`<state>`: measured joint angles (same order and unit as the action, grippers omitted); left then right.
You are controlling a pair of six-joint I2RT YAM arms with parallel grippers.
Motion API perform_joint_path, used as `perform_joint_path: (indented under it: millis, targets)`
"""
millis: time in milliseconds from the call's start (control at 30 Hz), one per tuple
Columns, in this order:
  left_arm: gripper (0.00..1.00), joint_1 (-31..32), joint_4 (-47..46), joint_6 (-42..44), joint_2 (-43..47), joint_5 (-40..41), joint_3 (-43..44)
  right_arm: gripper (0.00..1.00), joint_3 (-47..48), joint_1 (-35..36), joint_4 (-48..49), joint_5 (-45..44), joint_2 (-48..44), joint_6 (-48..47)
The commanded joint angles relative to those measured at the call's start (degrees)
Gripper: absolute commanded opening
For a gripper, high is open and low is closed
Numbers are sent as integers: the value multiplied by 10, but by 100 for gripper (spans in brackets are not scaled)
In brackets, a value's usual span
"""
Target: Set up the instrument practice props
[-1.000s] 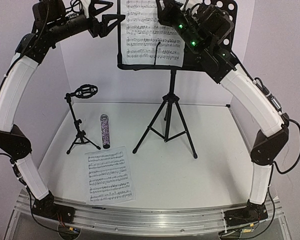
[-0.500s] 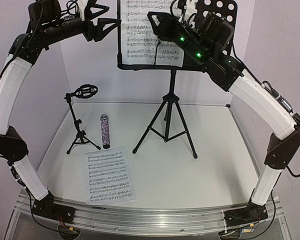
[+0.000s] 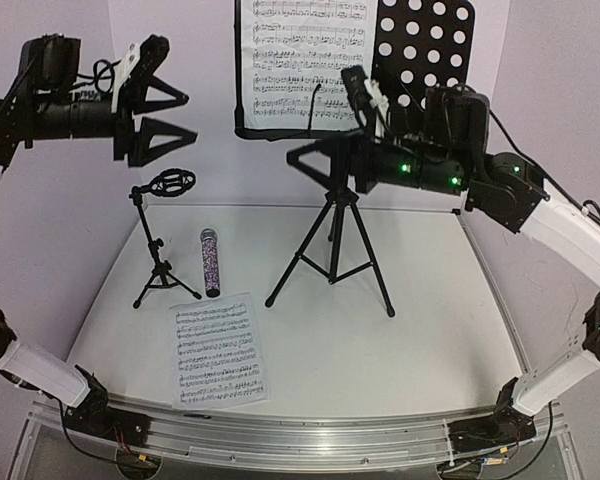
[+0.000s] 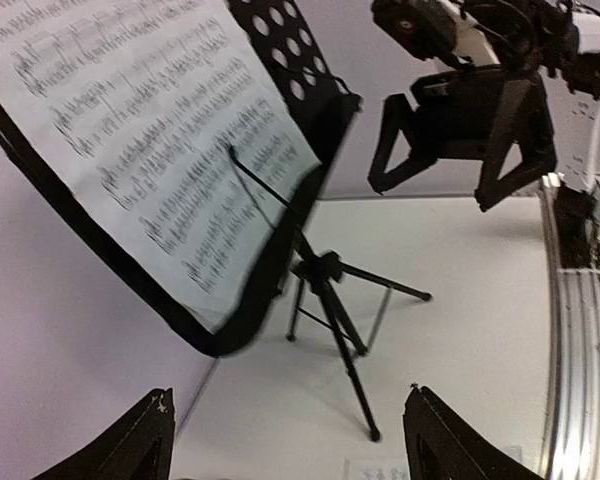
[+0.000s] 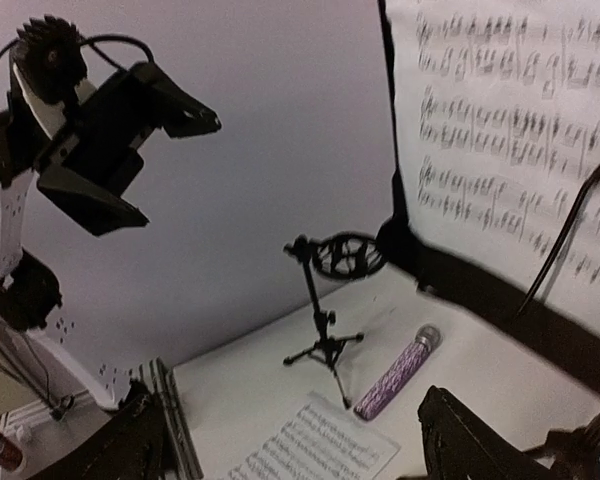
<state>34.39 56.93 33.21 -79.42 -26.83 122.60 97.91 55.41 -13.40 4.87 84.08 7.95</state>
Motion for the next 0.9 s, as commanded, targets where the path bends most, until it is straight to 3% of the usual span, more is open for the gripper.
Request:
perform_joint_path:
  millis: [0, 200, 400, 867]
  targets:
    - [80, -1, 108, 55, 78, -115, -118, 86, -67, 25, -116, 57, -37, 6]
    - [81, -1, 115, 95, 153, -42, -372, 86, -148, 53, -227, 21, -31, 37]
    - [82, -1, 108, 139, 173, 69, -605, 86, -222, 71, -250, -3, 37, 137]
    - [79, -1, -218, 295, 154, 170, -915, 87, -55, 75, -215, 10, 329, 252]
